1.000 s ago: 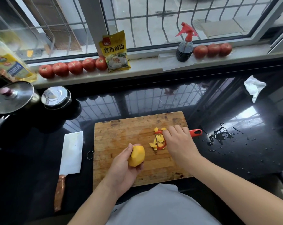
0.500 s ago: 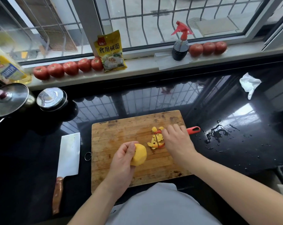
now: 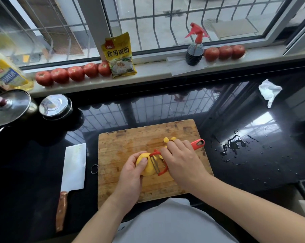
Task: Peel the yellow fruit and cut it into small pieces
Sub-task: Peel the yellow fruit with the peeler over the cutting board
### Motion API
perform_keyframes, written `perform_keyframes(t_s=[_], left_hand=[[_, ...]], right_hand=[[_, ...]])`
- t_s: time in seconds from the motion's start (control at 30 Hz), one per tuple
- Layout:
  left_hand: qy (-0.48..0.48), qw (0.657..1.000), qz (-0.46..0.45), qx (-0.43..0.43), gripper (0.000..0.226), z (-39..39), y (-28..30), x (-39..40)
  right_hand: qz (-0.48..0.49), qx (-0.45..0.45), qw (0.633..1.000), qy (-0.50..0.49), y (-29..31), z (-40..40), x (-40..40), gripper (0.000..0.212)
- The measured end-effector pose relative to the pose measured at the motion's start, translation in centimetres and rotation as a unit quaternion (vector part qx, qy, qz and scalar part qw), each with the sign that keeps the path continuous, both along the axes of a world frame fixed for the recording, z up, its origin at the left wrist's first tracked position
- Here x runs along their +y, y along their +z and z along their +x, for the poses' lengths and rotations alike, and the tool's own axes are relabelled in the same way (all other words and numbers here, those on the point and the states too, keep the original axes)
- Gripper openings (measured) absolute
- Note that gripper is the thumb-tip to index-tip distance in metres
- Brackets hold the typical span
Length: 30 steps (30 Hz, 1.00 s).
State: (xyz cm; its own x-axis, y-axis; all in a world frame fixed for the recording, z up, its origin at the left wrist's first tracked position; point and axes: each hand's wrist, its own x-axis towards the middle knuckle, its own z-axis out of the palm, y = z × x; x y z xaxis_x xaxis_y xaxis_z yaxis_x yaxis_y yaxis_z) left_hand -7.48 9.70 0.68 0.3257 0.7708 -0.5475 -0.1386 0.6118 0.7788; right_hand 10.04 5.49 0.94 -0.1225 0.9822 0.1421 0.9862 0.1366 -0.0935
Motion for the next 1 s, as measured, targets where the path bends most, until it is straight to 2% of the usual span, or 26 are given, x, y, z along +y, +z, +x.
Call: perform_keyframes(t_s=[0.1,0.23,0.33,0.4,0.47,0.6,0.67,0.73,0.87,1.0], left_hand=[[-0.004,0.999,-0.032,-0.044,0.042,-0.2,0.3,0.0],[0.010,0.983,-0.120,-0.137,0.038,-0.6,1.0,-0.2],[0.020,0.964,-0.173,-0.200,0.041,-0.6,1.6,0.2],[0.034,0.956,-0.201,-0.213,0.046,-0.5,1.8,0.4],[0.035,0.956,-0.217,-0.195,0.051,-0.2,1.9,0.6],[0.014,0.972,-0.205,-0.116,0.051,0.4,1.5,0.6],[0.004,0.979,-0.186,-0.083,0.054,0.8,1.1,0.5],[0.000,0.987,-0.150,-0.059,0.052,1.1,1.0,0.3],[0.004,0.997,-0.064,-0.042,0.036,1.4,1.6,-0.2],[0.030,0.998,-0.046,-0.032,0.027,1.5,2.0,-0.3]], right_hand=[[-0.035,-0.022,0.999,-0.031,-0.8,1.2,0.4,0.016],[-0.153,-0.074,0.980,-0.103,-2.1,3.1,0.9,0.030],[-0.171,-0.091,0.967,-0.165,-2.1,4.0,0.8,0.034],[-0.167,-0.089,0.966,-0.179,-2.0,4.2,0.9,0.038],[-0.151,-0.071,0.972,-0.165,-1.6,4.1,0.9,0.037],[-0.016,-0.003,0.997,-0.079,0.4,1.9,0.6,0.015],[0.028,0.012,0.999,-0.022,1.7,0.4,0.5,0.011],[0.035,0.011,0.999,0.003,2.7,-0.6,0.6,0.014],[0.003,-0.001,1.000,-0.021,3.5,-1.5,0.9,0.023],[0.008,-0.009,0.999,-0.036,3.3,-1.5,0.9,0.022]])
